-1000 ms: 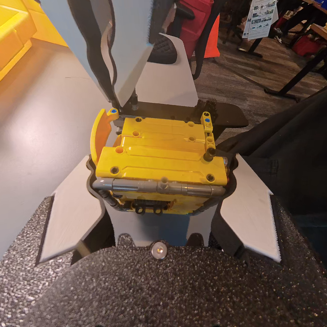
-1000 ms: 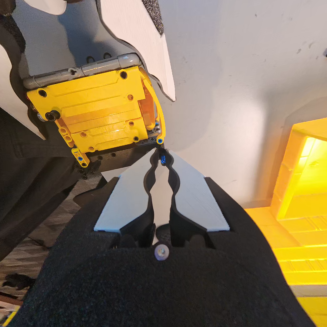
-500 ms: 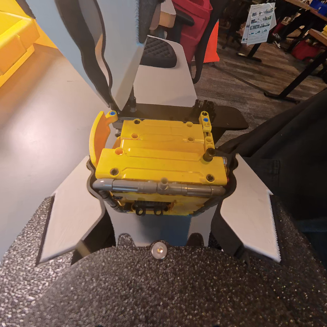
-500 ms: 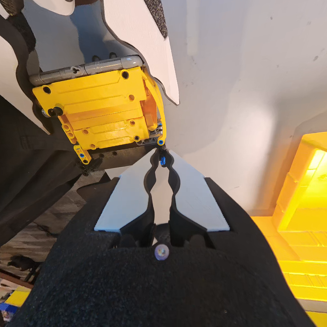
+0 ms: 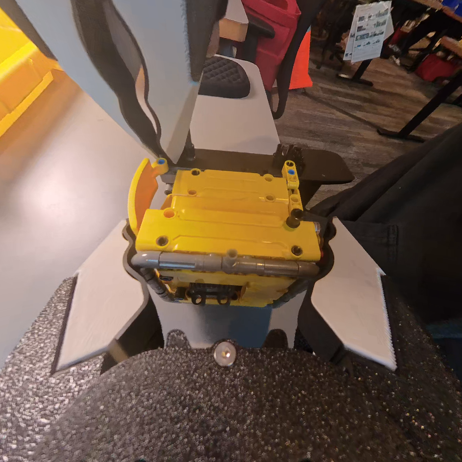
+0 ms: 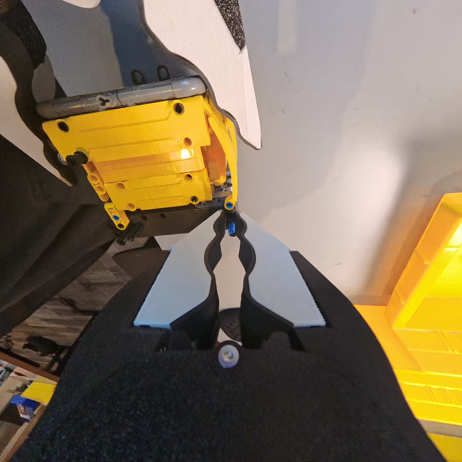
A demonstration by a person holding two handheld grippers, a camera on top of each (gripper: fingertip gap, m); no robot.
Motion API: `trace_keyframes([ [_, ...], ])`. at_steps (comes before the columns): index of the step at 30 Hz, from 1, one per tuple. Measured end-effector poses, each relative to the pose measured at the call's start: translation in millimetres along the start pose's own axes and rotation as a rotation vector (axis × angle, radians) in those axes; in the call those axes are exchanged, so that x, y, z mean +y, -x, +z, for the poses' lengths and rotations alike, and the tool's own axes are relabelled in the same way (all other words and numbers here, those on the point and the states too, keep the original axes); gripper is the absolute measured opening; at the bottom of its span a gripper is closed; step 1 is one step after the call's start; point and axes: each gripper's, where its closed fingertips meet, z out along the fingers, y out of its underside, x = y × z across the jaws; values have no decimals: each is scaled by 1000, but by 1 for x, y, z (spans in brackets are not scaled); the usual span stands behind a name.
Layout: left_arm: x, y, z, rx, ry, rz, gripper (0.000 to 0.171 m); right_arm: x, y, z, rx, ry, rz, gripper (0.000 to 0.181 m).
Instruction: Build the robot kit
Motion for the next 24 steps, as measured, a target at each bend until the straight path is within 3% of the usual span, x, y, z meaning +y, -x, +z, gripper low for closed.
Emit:
trace_keyframes([
  [5, 2, 0, 1, 5, -2, 6, 143, 1, 0, -1, -62, -25, 45, 7],
  [9, 2, 1, 2, 9, -8, 5, 143, -7, -6, -25, -70, -102, 42, 17],
  [24, 3, 1, 2, 9, -7, 5, 143, 5, -1, -18, -104, -94, 28, 3],
])
